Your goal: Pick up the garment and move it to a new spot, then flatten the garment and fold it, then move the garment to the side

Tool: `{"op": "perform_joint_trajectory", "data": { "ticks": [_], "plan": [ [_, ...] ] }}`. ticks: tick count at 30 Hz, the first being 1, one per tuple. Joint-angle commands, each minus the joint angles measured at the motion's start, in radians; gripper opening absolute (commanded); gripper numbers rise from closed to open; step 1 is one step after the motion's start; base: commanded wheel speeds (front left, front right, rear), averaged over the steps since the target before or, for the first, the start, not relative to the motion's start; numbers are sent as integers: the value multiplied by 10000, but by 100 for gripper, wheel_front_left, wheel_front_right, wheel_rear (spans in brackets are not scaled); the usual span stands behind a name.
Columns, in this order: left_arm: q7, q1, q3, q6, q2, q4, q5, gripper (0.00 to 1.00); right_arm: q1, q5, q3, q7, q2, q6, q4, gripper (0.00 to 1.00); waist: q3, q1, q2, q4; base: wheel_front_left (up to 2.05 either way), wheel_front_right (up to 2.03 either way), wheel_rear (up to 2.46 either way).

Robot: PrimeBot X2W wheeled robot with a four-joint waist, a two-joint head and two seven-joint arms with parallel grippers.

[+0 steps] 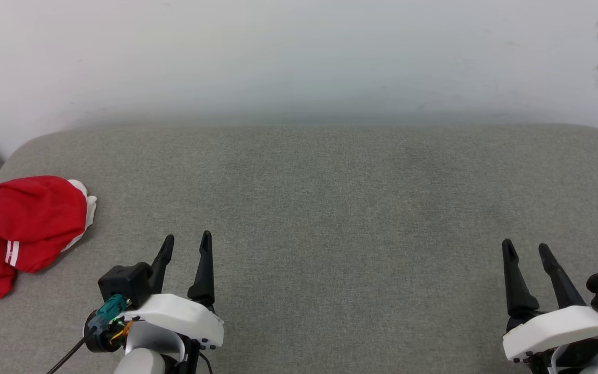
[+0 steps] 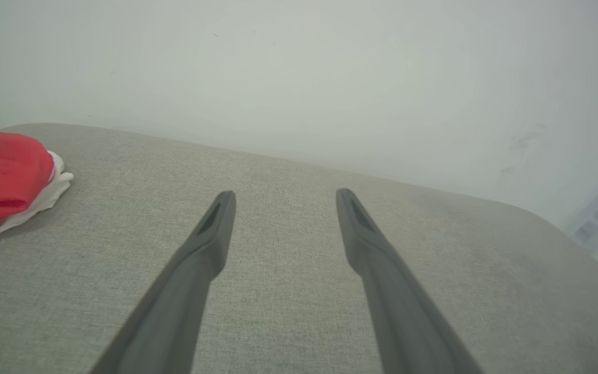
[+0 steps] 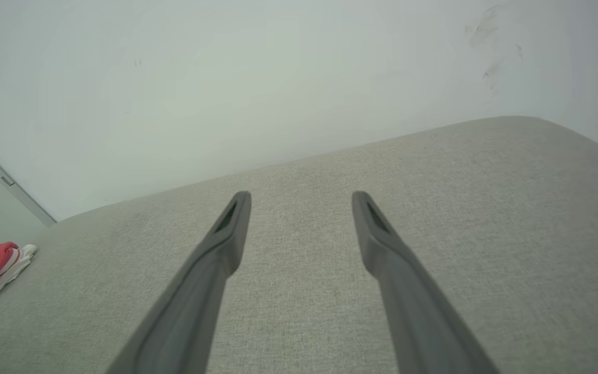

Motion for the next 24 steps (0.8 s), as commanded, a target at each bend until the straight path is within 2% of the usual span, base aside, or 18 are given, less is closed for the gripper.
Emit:
{"op": "perform_joint_trajectory", "data": {
  "ticks": [1,24],
  "plan": [
    [-110,-224,-36,55,74,-23,292,100,17,-317,-32,-8,28,23,-178,100,1,0,0,6,0,0,0],
    [-625,-285,-126,112,-11,455,2151,100,175,-2204,-123,-22,60,23,-382,100,-12,0,0,73,0,0,0]
  ]
}}
